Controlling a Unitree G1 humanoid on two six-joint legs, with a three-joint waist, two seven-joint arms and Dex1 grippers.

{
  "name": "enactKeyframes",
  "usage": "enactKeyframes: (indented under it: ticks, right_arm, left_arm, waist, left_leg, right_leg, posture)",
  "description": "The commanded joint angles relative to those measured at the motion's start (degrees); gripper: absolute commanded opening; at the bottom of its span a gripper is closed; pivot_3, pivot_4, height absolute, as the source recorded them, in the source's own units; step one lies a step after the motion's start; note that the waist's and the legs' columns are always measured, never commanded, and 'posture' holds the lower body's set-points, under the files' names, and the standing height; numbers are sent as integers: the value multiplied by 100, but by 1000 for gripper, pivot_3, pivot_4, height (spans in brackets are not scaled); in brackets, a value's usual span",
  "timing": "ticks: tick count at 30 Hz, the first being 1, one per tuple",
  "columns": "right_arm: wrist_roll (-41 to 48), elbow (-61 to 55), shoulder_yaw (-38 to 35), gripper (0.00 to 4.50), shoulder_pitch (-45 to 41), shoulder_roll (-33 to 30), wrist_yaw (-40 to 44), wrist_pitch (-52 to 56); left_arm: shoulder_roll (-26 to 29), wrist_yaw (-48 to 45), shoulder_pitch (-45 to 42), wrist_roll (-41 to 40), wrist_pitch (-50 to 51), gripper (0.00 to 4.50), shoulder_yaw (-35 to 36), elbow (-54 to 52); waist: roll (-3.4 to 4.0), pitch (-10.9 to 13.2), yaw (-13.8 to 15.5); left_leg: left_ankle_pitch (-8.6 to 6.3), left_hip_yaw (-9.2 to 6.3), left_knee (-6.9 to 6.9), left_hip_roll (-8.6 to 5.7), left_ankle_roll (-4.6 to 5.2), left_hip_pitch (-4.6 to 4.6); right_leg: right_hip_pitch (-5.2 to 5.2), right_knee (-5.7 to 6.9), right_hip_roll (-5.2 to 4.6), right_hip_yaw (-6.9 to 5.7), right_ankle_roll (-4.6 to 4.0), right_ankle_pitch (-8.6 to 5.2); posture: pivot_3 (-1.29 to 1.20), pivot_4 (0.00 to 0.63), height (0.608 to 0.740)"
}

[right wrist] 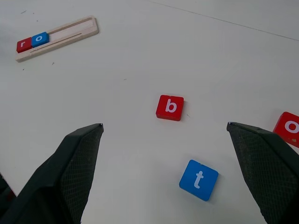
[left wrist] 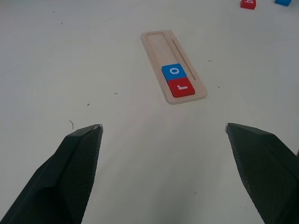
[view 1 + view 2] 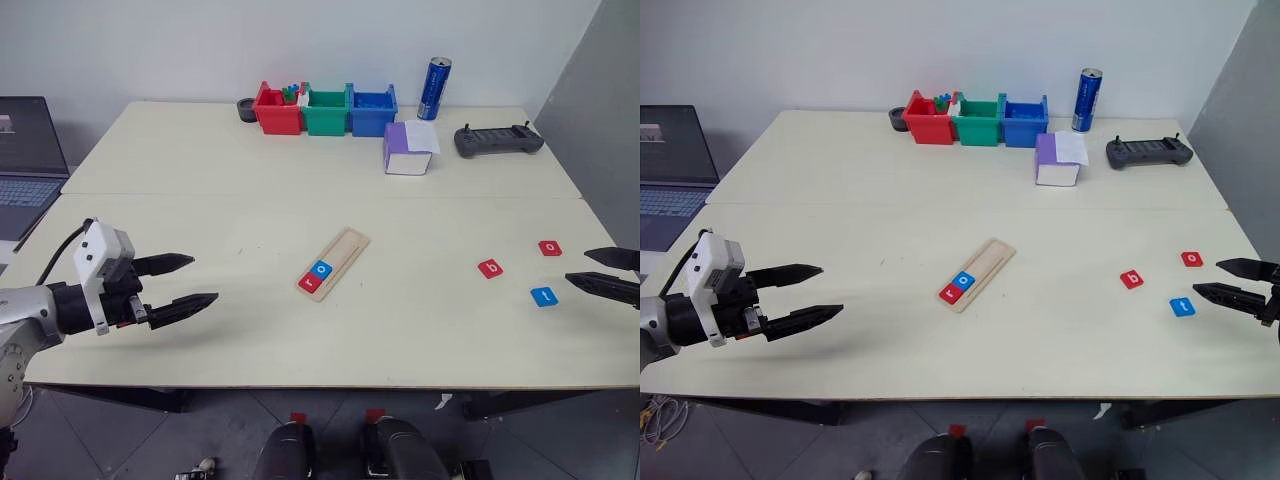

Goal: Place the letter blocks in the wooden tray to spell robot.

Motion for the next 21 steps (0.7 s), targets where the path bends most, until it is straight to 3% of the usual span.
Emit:
enactKeyframes:
  ticks: [1,14,21]
  right_arm:
    - [22,-39,-186,4500,-59,-120,14,-109]
    - [133,-484,-168,4500,24,-93,3,-28]
    - [244,-958,18,4500,23,134,-79,77]
  left_arm:
    - [108,-24,-86,-86,27,4454,142,21]
    - [-100,113,387,10,-134,4454,230,-194]
    - [-549,944,-600,241,18,4454,-698,-298]
  waist:
    - [0,0,0]
    - [1,-1,6]
    - [4,-3,26]
  left_leg:
    - [0,0,0,0,0,0]
    - [0,0,8,1,0,0]
    - [-2,-7,68,0,2,-2]
  right_leg:
    - [0,0,0,0,0,0]
    - [0,7,0,1,0,0]
    - [2,61,-1,4,0,0]
  posture:
    - [0,150,740]
    - [0,150,740]
    - [0,150,740]
